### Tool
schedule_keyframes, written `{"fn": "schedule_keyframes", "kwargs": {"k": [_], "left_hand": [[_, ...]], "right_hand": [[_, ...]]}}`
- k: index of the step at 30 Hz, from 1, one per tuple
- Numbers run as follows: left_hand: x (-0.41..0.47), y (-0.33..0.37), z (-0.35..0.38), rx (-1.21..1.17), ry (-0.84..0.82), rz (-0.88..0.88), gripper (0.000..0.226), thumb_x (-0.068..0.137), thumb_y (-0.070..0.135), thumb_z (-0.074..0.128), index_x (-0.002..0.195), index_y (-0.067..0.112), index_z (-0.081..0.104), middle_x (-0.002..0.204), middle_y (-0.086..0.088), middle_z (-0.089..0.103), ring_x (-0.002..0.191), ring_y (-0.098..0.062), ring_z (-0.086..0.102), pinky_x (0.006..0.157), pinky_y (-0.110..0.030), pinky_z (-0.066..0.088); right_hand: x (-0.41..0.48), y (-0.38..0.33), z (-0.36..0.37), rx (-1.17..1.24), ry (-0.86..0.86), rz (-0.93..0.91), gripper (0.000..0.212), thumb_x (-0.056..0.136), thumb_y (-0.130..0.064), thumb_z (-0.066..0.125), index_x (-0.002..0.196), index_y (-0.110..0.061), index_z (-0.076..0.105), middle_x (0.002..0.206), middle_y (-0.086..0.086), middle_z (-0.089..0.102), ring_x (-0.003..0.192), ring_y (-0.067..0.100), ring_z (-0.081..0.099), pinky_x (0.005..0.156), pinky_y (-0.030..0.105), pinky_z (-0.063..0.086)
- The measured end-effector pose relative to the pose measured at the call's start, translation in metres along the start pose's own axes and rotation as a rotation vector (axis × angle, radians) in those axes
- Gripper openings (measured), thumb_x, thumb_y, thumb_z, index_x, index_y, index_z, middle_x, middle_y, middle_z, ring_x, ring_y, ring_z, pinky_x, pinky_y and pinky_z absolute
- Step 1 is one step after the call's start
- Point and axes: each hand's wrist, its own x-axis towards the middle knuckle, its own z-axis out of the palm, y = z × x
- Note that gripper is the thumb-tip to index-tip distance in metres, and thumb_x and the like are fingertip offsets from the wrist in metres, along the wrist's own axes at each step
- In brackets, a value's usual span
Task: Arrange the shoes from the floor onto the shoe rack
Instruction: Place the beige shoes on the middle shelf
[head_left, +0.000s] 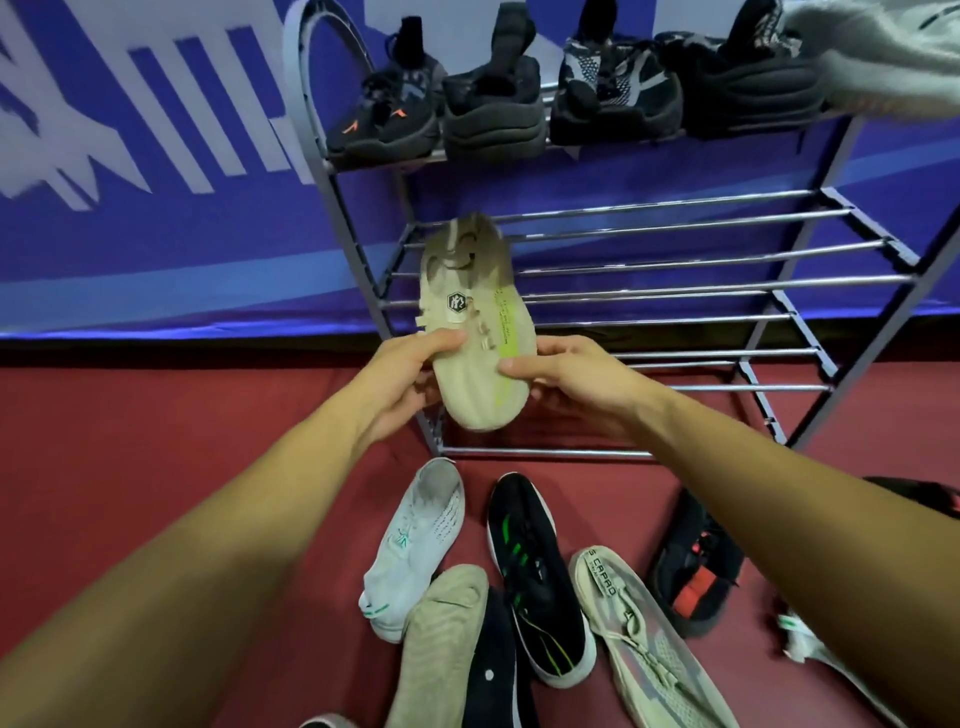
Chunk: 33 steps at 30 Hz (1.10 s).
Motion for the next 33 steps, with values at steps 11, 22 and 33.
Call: {"fn": "schedule_keyframes", "kwargs": {"k": [11,22,33], "left_hand": [[0.009,0.005,-0.041,-0.167,-0.083,-0.153,0.022,0.076,0.017,0.072,0.098,0.014,0.067,0.081,0.001,0.065,0.058,-0.005,0.051,0.051,-0.018,0.031],[0.045,0.019,-0.035,-0.23,0.142,-0.056,0.006,0.088,0.014,0.068,0.086,0.017,0.063,0.075,0.003,0.054,0.06,-0.004,0.044,0.048,-0.016,0.032],[0.055,0.017,-0.036,-0.258,0.237,-0.084,0.015,0.084,0.021,0.075,0.092,0.019,0.062,0.072,0.002,0.058,0.049,-0.003,0.051,0.045,-0.016,0.031]], "right_hand": [[0.068,-0.022,0.046,0.233,0.124,-0.044,0.015,0.089,-0.023,0.075,0.096,-0.011,0.069,0.067,-0.002,0.055,0.055,0.006,0.042,0.05,0.018,0.034],[0.085,-0.037,0.046,0.277,0.244,-0.005,0.014,0.088,-0.017,0.075,0.082,-0.008,0.067,0.054,-0.005,0.061,0.05,0.005,0.05,0.044,0.018,0.033],[0.089,-0.033,0.057,0.167,0.39,0.009,0.029,0.092,-0.017,0.07,0.103,0.01,0.07,0.083,0.018,0.072,0.028,0.0,0.038,0.03,0.014,0.024]]}}
